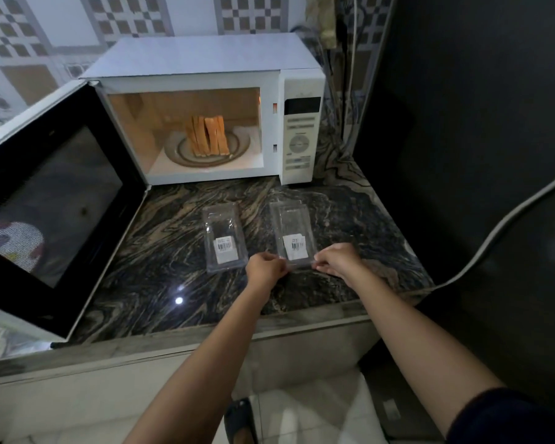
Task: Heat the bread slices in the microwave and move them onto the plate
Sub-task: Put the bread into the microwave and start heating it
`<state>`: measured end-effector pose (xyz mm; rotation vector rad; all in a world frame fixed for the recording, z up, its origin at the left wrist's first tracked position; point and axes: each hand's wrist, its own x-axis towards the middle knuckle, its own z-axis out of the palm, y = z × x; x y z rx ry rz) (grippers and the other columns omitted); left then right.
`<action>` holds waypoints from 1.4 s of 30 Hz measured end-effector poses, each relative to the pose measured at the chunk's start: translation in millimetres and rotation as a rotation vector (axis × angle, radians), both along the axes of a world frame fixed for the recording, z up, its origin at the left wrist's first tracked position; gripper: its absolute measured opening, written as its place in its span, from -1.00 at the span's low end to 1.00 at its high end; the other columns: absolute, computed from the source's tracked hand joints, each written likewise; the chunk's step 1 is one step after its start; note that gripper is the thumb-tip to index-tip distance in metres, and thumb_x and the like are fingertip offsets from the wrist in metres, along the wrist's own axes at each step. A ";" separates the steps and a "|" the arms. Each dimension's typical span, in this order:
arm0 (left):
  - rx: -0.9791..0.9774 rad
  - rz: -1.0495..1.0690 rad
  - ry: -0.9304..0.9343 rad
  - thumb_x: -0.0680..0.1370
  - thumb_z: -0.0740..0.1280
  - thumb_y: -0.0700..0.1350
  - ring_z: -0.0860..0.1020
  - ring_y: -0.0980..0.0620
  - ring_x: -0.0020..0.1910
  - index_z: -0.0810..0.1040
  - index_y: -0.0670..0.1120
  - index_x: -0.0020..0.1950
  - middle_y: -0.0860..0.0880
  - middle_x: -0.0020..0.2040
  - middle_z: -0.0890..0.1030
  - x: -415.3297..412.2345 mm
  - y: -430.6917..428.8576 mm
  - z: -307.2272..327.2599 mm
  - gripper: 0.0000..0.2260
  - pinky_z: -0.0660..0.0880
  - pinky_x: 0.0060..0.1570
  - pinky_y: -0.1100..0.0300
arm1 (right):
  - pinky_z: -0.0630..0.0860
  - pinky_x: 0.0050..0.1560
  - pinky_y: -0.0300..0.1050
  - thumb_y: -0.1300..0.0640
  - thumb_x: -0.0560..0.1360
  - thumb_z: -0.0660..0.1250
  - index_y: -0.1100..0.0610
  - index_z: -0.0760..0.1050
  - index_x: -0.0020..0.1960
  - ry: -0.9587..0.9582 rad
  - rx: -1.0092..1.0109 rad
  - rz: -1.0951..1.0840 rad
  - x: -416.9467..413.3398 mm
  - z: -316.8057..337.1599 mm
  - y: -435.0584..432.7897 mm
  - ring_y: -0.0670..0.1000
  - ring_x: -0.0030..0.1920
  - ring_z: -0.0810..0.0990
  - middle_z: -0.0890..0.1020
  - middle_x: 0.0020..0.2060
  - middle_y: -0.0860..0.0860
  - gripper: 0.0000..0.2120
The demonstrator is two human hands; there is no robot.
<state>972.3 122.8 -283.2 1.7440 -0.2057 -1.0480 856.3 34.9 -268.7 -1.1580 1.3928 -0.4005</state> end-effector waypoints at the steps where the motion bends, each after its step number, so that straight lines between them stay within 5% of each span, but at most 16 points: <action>1: 0.000 0.009 -0.008 0.46 0.35 -0.38 0.61 -0.21 -0.01 0.52 -0.18 -0.31 -0.27 -0.07 0.57 -0.1 0.2 0.5 -0.83 0.59 0.02 0.02 | 0.54 -0.42 -0.34 0.46 0.44 0.28 0.28 0.46 -0.31 0.006 -0.009 -0.003 -0.2 -0.6 0.6 -0.01 -0.35 0.56 0.56 -0.33 0.18 -0.82; 9: -0.002 0.018 -0.008 0.46 0.36 -0.38 0.63 -0.14 -0.13 0.52 -0.22 -0.26 -0.28 0.03 0.59 -0.4 3.4 1.7 -0.86 0.60 -0.04 0.10 | 0.59 -0.31 -0.28 0.46 0.43 0.29 0.28 0.47 -0.30 0.041 -0.035 0.009 -1.3 -2.0 0.2 0.01 -0.37 0.62 0.59 -0.36 0.16 -0.83; 13: 0.090 -0.161 -0.379 0.47 0.38 -0.24 0.59 -0.08 -0.02 0.57 -0.20 -0.01 -0.17 0.01 0.62 -2.3 8.5 8.5 -0.88 0.53 -0.05 0.14 | 0.64 -0.08 -0.04 0.34 0.42 0.32 0.26 0.58 -0.31 0.283 -0.269 0.127 -0.4 -0.1 2.6 0.09 -0.21 0.68 0.68 -0.28 0.17 -0.85; 16: 0.044 -0.209 -0.607 0.51 0.32 -0.17 0.54 -0.10 0.03 0.51 -0.23 0.14 -0.17 0.06 0.58 -4.2 17.0 19.6 -0.77 0.44 -0.05 0.16 | 0.52 -0.06 -0.16 0.19 0.46 0.32 0.21 0.63 -0.14 0.457 -0.494 0.213 -0.4 5.7 7.6 0.06 -0.05 0.63 0.69 -0.13 0.08 -0.87; 22: -0.157 -0.010 -0.862 0.58 0.25 -0.14 0.39 0.00 0.27 0.35 -0.19 0.37 -0.09 0.28 0.41 19.9 42.4 43.2 -0.63 0.30 0.28 0.23 | 0.45 0.19 -0.07 -0.05 0.49 0.33 0.22 0.40 0.33 0.335 -0.545 0.190 10.7 7.7 3.8 0.11 0.24 0.51 0.53 0.25 0.14 -0.49; 30: 0.077 0.078 -0.675 0.41 0.37 0.23 0.06 -0.14 0.52 -0.03 -0.16 0.53 -0.14 0.54 0.06 73.9 46.9 24.3 -0.08 0.16 0.44 -0.08 | 0.20 0.45 0.10 -0.27 0.34 0.39 0.15 -0.05 0.53 0.275 -0.406 0.315 34.8 3.7 -1.5 0.14 0.49 0.14 0.09 0.52 0.10 0.01; 33: 0.156 0.051 -0.622 0.27 0.45 0.30 0.10 -0.15 0.51 -0.05 -0.14 0.54 -0.14 0.54 0.10 77.9 39.3 20.0 0.07 0.17 0.45 -0.10 | 0.18 0.46 0.09 -0.27 0.30 0.43 0.14 -0.10 0.54 0.300 -0.386 0.341 45.0 0.5 -3.5 0.13 0.50 0.11 0.06 0.52 0.09 0.08; 37: 0.149 0.017 -0.603 0.09 0.47 0.38 0.38 -0.17 0.36 0.17 0.01 0.44 -0.10 0.41 0.39 86.3 29.4 8.3 0.04 0.40 0.27 -0.18 | 0.37 0.31 0.04 -0.16 0.26 0.51 0.16 0.07 0.47 0.298 -0.417 0.307 56.8 -3.8 -4.4 0.16 0.40 0.29 0.28 0.43 0.13 -0.01; 42: 0.117 -0.032 -0.659 0.18 0.55 0.18 0.53 -0.12 0.16 0.34 0.04 0.33 -0.06 0.24 0.52 91.9 29.5 7.7 -0.21 0.52 0.10 -0.09 | 0.45 0.08 -0.04 -0.13 0.22 0.54 0.14 0.25 0.28 0.366 -0.485 0.319 58.5 -2.8 -5.8 0.15 0.22 0.43 0.41 0.25 0.13 -0.21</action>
